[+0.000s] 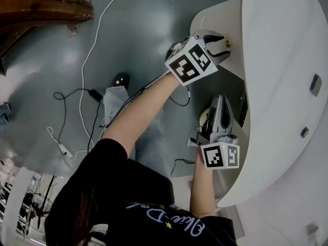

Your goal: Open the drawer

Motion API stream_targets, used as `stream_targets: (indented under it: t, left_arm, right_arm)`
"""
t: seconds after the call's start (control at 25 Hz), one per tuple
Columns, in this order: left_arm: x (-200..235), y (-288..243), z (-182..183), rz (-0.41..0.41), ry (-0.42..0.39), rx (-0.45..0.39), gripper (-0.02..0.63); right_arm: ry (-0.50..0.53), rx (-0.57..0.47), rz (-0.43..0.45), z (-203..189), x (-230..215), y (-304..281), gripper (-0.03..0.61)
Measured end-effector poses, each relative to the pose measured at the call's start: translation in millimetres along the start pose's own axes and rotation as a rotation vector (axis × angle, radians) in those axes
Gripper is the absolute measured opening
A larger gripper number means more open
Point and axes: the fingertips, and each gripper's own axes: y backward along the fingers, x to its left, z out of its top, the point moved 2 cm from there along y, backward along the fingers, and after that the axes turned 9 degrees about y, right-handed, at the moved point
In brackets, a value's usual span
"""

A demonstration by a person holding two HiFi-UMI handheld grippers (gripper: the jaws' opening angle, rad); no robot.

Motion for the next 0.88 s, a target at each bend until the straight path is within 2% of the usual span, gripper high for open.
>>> stream_targets:
  t: [0.4,0.56,0.88]
  left_arm:
    - [3.3,-19.0,4.5,-0.047,-0.008,0.012,0.152]
    - [5.4,-18.8,3.7,-0.057,-0.028,0.016,0.107]
    - [5.9,-16.9,4.7,-0.071,-0.096,0.04,0.1]
  right_arm:
    - [-0.013,0.008,-0.022,-0.7,-0.5,1.0,0.002]
    - [-0.012,0.007,-0.035,1.1,-0.3,0.8,0.002]
    - [-0.012,0.006,-0.051,5.2,5.9,-3.0,0.002]
